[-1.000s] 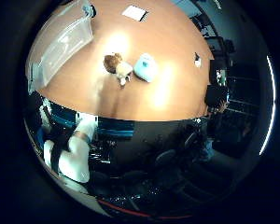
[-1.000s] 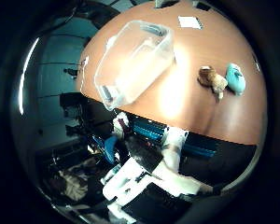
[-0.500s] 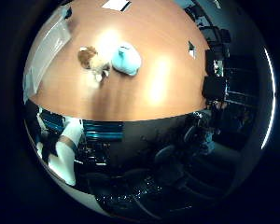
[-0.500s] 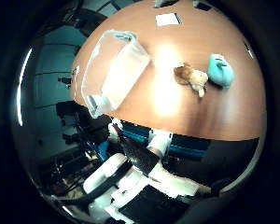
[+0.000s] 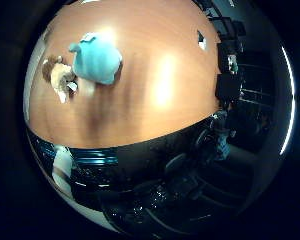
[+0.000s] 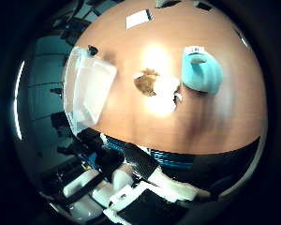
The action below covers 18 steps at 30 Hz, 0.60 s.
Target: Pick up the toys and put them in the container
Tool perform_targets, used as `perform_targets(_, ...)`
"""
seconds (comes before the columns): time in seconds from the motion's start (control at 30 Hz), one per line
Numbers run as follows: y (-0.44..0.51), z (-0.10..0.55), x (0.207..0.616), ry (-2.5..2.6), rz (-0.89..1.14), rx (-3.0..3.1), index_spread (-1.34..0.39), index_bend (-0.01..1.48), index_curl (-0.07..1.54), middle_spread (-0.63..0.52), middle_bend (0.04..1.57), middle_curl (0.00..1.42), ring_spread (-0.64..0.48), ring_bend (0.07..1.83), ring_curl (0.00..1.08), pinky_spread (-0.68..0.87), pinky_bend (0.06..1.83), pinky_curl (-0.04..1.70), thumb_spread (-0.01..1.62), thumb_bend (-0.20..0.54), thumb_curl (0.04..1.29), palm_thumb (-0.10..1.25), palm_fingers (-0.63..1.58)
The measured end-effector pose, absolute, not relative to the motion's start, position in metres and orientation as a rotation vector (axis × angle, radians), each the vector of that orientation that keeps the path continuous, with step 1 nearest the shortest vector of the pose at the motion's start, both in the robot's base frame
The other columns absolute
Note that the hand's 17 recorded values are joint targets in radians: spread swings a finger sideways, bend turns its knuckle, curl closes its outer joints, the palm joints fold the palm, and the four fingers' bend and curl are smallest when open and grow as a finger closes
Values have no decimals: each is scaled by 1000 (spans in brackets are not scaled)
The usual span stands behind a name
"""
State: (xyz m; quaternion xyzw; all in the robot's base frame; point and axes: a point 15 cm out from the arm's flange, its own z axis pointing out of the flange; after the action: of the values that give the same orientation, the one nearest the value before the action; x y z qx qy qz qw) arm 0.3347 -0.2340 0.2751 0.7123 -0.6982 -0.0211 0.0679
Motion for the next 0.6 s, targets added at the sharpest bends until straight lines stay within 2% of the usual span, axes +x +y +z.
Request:
perform_targets(0.13, -218, 238, 323, -2085, -142, 2141, -402, 186, 323, 10, 182, 300, 186, 201, 236, 385, 246, 295, 1019, -24, 267, 366, 214)
perform_targets(0.6, -167, 169, 337, -1996, -253, 2157, -391, 194, 350, 26, 177, 276, 193, 189, 228, 381, 242, 311, 1026, -26, 268, 370, 187)
